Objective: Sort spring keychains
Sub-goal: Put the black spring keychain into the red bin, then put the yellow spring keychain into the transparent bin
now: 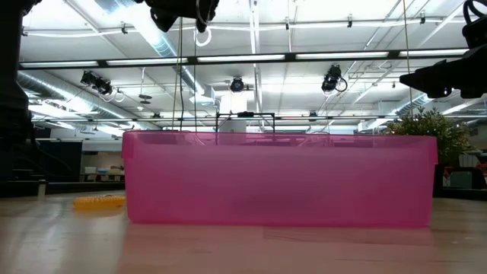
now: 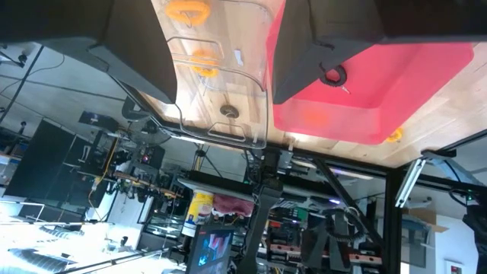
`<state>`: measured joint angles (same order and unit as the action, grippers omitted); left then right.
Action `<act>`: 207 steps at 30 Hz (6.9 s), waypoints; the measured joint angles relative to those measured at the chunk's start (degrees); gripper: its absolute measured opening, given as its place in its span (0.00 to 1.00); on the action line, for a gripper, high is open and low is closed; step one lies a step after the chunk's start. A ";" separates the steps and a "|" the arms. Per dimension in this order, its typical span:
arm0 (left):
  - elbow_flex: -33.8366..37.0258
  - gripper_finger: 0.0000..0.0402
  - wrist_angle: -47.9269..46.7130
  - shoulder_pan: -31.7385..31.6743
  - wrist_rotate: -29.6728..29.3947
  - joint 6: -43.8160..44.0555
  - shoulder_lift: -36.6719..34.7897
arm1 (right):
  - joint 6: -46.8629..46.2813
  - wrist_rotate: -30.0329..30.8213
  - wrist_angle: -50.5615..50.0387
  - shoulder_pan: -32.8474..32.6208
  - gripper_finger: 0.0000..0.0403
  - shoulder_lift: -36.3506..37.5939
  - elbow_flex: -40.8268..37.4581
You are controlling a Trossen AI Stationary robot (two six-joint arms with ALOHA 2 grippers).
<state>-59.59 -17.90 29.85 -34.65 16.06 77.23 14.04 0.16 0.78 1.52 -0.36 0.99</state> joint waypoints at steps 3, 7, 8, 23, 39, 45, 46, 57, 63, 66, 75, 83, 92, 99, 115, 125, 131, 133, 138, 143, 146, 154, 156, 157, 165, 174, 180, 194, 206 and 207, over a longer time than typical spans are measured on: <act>0.00 0.01 1.41 0.02 1.62 -0.59 0.44 | 0.00 0.00 0.00 0.00 0.55 -0.02 -0.02; 0.04 0.01 3.72 0.04 4.02 -1.95 0.44 | 0.00 0.00 -0.01 -0.02 0.55 0.00 0.00; 0.04 0.01 4.05 0.04 4.39 -2.20 0.44 | 0.00 0.00 0.00 -0.02 0.55 0.00 0.00; 0.04 0.01 8.88 0.02 9.74 -5.38 0.44 | 0.00 0.01 -0.02 -0.02 0.55 0.00 -0.02; 8.81 0.01 30.50 -4.42 16.93 -9.30 0.31 | 0.00 0.02 0.00 -0.02 0.55 -0.02 -0.02; 9.44 0.01 30.07 -4.96 18.87 -12.24 0.29 | 0.00 0.02 -0.02 -0.01 0.55 -0.02 0.00; 9.42 0.01 30.13 -4.70 18.88 -12.28 0.31 | 0.00 0.01 -0.01 -0.02 0.55 0.00 -0.01; 9.40 0.01 23.18 -3.20 14.78 -7.55 0.37 | 0.00 0.00 0.00 -0.02 0.55 0.00 0.00; 9.38 0.01 19.35 -5.41 18.44 -5.76 0.37 | 0.00 0.02 -0.01 -0.02 0.55 0.00 0.00; 9.38 0.01 18.74 -5.87 18.84 -5.54 0.37 | 0.00 0.02 0.00 0.00 0.55 -0.02 0.00; 8.75 0.01 16.63 -6.60 18.36 -4.27 0.40 | 0.00 0.01 -0.01 -0.02 0.55 -0.01 -0.02; 1.52 0.01 1.73 -6.13 15.33 -0.75 1.20 | 0.00 0.01 0.02 -0.02 0.55 -0.02 -0.01; -1.92 0.01 -6.97 -8.78 20.55 0.43 1.14 | 0.00 0.02 0.00 -0.02 0.55 -0.02 -0.02; -8.65 0.01 -16.52 -9.44 21.03 1.03 3.78 | 0.00 0.02 0.00 -0.01 0.55 -0.01 0.00; -24.66 0.01 -31.96 -10.29 19.49 0.68 12.88 | 0.00 0.00 0.07 -0.02 0.55 -0.01 -0.02; -25.89 0.01 -34.39 -11.81 19.50 0.78 14.29 | 0.00 0.01 -0.01 -0.02 0.55 -0.02 -0.02; -26.01 0.01 -33.09 -12.95 21.20 -0.38 16.08 | 0.00 0.00 0.19 -0.02 0.55 -0.06 -0.02; -26.12 0.01 -32.34 -13.17 21.20 -0.35 16.54 | 0.00 0.02 0.22 -0.02 0.55 -0.02 -0.02; -26.16 0.01 -31.37 -13.82 21.27 -0.54 17.15 | 0.00 -0.02 0.18 -0.02 0.55 -0.16 -0.02; -26.12 0.01 -31.75 -13.94 21.35 -0.79 17.52 | 0.00 0.03 0.08 0.00 0.55 -0.15 -0.02; -26.12 0.01 -31.91 -13.92 21.34 -0.81 17.66 | 0.00 0.01 0.07 -0.01 0.55 -0.15 -0.02; -26.11 0.01 -31.92 -13.92 20.38 -0.75 17.64 | 0.00 0.01 0.07 -0.01 0.55 -0.15 -0.02; -26.10 0.01 -31.88 -13.92 19.82 -0.73 17.64 | 0.00 0.00 0.04 0.00 0.55 -0.15 -0.02; -26.11 0.01 -31.90 -13.92 19.57 -0.72 17.64 | 0.00 0.02 0.04 -0.02 0.55 -0.15 -0.02; -26.10 0.01 -31.80 -13.92 17.46 -0.70 17.64 | 0.00 0.02 0.04 0.00 0.55 -0.15 -0.02; -26.09 0.02 -30.70 -13.92 16.68 -0.75 17.64 | 0.00 0.00 0.04 0.00 0.55 -0.15 -0.02; -26.08 0.04 -30.72 -13.92 16.72 -0.76 17.62 | 0.00 0.02 0.04 0.00 0.55 -0.15 -0.02; -26.05 0.39 -29.02 -13.92 16.48 -0.24 17.60 | 0.00 0.00 0.04 0.00 0.55 -0.15 -0.02; -26.05 0.59 -29.02 -13.92 16.48 -0.20 17.60 | 0.00 0.02 0.02 0.00 0.55 -0.15 -0.02; -26.05 0.58 -29.02 -13.92 16.48 -0.19 17.60 | 0.00 0.00 0.02 -0.02 0.55 -0.15 -0.02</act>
<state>-85.65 -46.92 15.92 -18.17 15.87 94.83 14.04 0.17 0.80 1.50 -0.51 0.97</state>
